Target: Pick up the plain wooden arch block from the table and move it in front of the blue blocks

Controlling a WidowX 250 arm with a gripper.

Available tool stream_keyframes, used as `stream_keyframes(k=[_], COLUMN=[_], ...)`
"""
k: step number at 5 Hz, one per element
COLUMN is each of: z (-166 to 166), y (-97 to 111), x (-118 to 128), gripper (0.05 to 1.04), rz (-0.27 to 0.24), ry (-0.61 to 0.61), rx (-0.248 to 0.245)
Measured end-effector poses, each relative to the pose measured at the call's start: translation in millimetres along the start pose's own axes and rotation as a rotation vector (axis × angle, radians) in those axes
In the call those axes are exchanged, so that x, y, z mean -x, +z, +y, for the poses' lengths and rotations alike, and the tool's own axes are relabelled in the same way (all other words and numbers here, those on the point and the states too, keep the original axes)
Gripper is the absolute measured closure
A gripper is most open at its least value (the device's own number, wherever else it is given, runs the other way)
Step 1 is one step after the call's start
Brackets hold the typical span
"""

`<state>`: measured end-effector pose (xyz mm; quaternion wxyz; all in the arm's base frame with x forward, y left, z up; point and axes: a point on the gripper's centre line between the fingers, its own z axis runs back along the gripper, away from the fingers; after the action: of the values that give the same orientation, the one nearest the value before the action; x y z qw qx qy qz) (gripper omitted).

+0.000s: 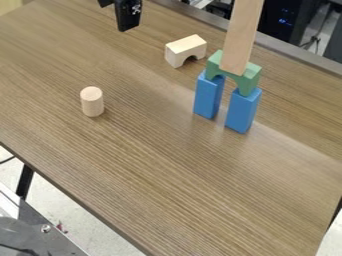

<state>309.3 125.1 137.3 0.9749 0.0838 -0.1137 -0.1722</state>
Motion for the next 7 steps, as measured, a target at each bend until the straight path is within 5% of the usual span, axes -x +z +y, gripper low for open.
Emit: stream_keyframes(k=[2,4,7], z=[-3.9,-7.1,-11.9], y=[-25.0,-40.7,-78.3], x=[-2.9,-31.6,-79.8], gripper=[0.084,0.084,0.084], rz=[0.051,0.054,0.111], ry=[0.045,0.028,-0.016], rx=[0.032,-0.001,0.059])
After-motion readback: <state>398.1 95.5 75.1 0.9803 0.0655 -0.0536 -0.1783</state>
